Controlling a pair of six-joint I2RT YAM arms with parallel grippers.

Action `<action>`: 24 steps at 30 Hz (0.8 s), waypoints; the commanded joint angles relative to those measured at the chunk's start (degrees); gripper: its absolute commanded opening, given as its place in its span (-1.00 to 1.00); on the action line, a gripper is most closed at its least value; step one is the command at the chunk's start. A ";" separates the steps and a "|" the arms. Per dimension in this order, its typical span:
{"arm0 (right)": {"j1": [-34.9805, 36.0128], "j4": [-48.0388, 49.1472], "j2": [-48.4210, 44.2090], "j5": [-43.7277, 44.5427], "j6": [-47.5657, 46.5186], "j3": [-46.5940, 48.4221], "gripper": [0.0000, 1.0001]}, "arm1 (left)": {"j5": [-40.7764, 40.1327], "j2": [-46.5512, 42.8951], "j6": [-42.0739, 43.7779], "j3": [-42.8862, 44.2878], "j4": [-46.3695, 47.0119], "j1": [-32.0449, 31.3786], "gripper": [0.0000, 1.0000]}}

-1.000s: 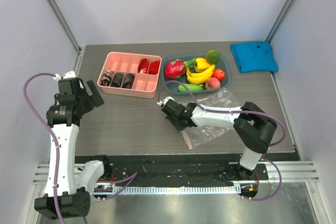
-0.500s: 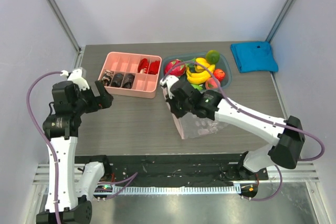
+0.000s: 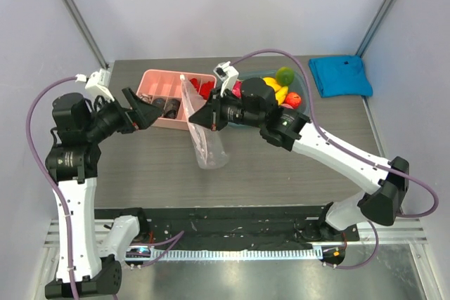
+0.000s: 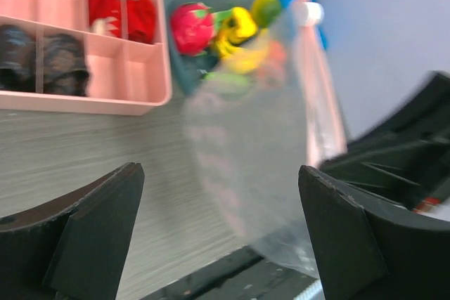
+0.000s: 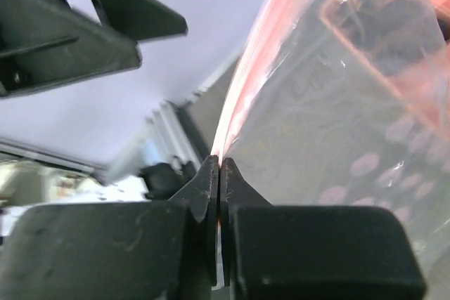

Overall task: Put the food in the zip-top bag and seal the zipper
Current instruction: Pick up the zipper food storage bag at the center of the board.

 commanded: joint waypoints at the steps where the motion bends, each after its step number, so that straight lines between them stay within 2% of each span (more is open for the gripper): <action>1: -3.55 22.68 0.44 -10.90 15.11 -8.25 -0.98 | 7.97 -3.43 -9.91 -2.32 5.99 0.22 0.83; 3: -4.78 27.05 2.56 -12.82 19.30 -9.22 -0.98 | 8.15 -4.05 -12.11 -4.60 7.59 0.13 0.75; 7: -5.57 30.77 3.96 -15.47 20.04 -12.29 -0.98 | 7.36 -2.91 -14.22 -6.28 7.68 0.13 0.48; 11: -5.66 33.76 4.93 -16.61 21.01 -13.97 -0.98 | 5.07 -1.59 -12.91 -7.96 8.20 -2.93 0.37; 14: -5.66 34.03 5.46 -17.23 21.18 -13.62 -0.99 | 1.65 0.78 -12.47 -8.49 8.82 -5.14 0.12; 16: -5.57 34.56 5.90 -17.84 21.18 -13.01 -0.98 | 0.33 2.62 -12.56 -8.57 9.69 -8.04 0.09; 24: -4.96 34.38 8.18 -18.81 21.27 -10.46 -0.98 | 0.59 5.79 -15.28 -9.63 12.95 -10.15 -0.03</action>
